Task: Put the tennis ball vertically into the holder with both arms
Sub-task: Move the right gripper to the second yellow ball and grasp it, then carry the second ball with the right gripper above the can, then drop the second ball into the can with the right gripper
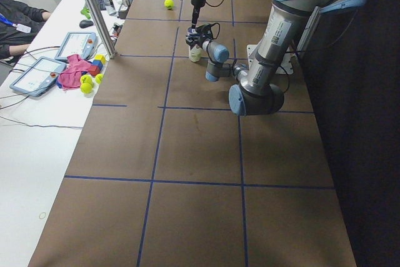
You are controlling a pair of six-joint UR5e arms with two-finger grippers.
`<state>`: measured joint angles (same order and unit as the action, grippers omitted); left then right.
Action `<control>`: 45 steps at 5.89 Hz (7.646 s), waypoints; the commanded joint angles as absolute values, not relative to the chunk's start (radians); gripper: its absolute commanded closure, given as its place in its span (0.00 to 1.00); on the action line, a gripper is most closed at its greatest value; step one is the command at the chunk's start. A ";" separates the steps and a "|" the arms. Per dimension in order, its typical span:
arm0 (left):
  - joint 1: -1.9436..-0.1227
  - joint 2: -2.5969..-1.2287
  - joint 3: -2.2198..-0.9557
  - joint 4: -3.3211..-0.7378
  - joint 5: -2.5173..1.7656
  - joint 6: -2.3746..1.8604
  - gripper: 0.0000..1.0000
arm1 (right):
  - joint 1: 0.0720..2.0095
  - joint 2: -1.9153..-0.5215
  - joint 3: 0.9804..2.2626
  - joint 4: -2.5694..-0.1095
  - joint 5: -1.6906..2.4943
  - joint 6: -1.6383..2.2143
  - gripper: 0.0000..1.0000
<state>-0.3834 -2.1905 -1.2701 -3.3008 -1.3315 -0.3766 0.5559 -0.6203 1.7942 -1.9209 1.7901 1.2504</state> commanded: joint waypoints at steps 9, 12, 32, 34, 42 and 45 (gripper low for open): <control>-0.382 -2.186 -1.272 -3.312 -1.330 -0.377 0.12 | 1.193 -1.103 1.470 -1.371 2.150 0.250 0.01; -0.382 -2.186 -1.272 -3.310 -1.330 -0.377 0.12 | 1.189 -1.190 1.218 -0.978 2.148 0.239 0.01; -0.379 -2.194 -1.270 -3.307 -1.322 -0.376 0.12 | 0.739 -0.937 1.963 -1.682 1.906 0.912 0.93; -0.379 -2.194 -1.270 -3.307 -1.322 -0.376 0.12 | 0.619 -0.813 1.965 -1.799 1.812 1.026 0.93; -0.379 -2.194 -1.270 -3.307 -1.322 -0.377 0.12 | 0.526 -0.736 1.953 -1.796 1.711 1.075 0.28; -0.379 -2.194 -1.270 -3.307 -1.322 -0.377 0.12 | 0.523 -0.738 1.956 -1.798 1.709 1.075 0.04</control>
<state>-0.3789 -2.1936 -1.2701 -3.3069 -1.3223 -0.3774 0.5238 -0.7374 1.9545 -1.7967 1.7094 1.0753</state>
